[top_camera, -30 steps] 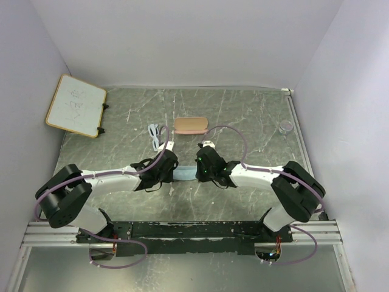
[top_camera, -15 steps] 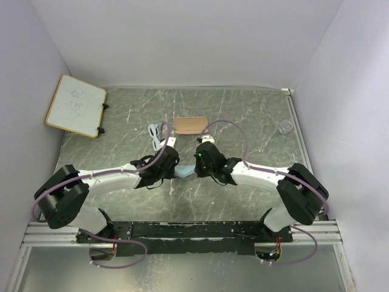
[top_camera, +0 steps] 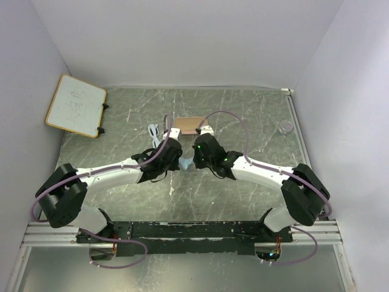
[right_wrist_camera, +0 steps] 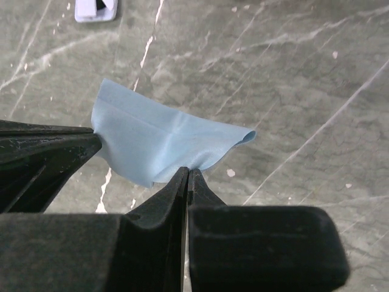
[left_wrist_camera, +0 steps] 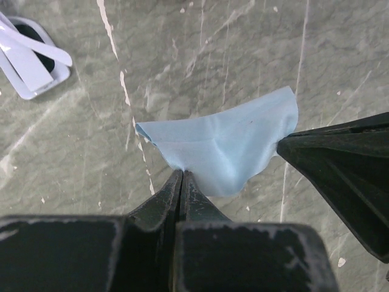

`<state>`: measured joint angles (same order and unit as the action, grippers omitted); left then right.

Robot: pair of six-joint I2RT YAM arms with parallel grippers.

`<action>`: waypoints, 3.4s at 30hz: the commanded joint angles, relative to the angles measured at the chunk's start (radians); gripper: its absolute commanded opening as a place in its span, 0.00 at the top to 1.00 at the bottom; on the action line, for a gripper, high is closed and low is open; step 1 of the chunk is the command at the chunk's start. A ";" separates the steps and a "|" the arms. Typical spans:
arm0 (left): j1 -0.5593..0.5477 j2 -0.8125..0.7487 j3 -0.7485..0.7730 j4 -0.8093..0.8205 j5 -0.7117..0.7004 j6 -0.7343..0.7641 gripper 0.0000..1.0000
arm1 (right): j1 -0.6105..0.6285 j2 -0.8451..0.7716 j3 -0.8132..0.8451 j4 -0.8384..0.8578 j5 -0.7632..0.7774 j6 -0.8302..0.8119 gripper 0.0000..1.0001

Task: Organize the sunglasses
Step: Pick up the glasses cleaning cloth from the center of the board, then place the glasses cleaning cloth in the sunglasses case.

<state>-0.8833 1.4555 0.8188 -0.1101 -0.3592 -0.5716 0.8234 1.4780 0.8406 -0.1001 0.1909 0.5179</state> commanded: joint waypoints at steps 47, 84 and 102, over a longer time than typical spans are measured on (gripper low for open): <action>0.249 0.386 0.477 0.111 0.102 0.182 0.93 | -0.299 0.314 0.449 0.010 -0.087 -0.155 1.00; 0.288 0.513 0.528 0.141 0.141 0.184 0.93 | -0.325 0.430 0.479 0.054 -0.123 -0.150 1.00; 0.305 0.531 0.539 0.130 0.151 0.182 0.93 | -0.369 0.451 0.491 0.063 -0.145 -0.143 1.00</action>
<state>-0.5861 1.9850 1.3342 -0.0002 -0.2306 -0.3923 0.4587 1.9163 1.3128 -0.0647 0.0582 0.3767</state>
